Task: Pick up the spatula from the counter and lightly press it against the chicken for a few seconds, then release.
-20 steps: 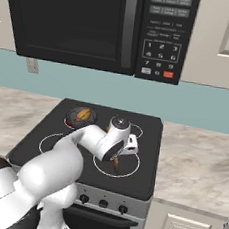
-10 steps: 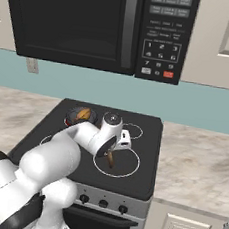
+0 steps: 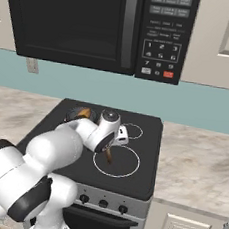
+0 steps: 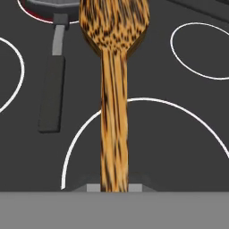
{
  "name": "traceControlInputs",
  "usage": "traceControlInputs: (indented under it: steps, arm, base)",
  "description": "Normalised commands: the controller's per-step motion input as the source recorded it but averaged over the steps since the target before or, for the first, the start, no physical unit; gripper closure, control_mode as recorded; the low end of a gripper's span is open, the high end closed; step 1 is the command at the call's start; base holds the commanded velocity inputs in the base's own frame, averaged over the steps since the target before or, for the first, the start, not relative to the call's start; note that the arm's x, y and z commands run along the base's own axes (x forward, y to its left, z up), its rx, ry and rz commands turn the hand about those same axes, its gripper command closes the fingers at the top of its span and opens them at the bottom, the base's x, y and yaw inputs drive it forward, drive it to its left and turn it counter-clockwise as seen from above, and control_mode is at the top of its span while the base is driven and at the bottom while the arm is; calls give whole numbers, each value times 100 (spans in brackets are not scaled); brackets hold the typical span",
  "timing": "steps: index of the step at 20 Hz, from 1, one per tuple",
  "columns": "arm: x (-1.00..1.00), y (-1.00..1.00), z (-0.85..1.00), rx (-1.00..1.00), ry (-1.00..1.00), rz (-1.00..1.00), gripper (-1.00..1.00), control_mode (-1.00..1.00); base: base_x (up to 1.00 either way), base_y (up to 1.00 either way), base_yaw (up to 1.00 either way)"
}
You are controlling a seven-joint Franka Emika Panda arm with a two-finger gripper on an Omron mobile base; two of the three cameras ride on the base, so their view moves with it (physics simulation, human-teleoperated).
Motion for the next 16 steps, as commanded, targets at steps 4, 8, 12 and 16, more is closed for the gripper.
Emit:
traceControlInputs:
  steps: [4,8,12,16]
  arm:
    - [7,19,0,0,-1,6,100,-100]
    - [16,17,0,0,0,6,100,-100]
    - [16,12,0,0,-2,7,100,-100]
    - [17,14,0,0,-4,8,100,-100]
  base:
    - [0,0,0]
    - [0,0,0]
    - [0,0,0]
    - [0,0,0]
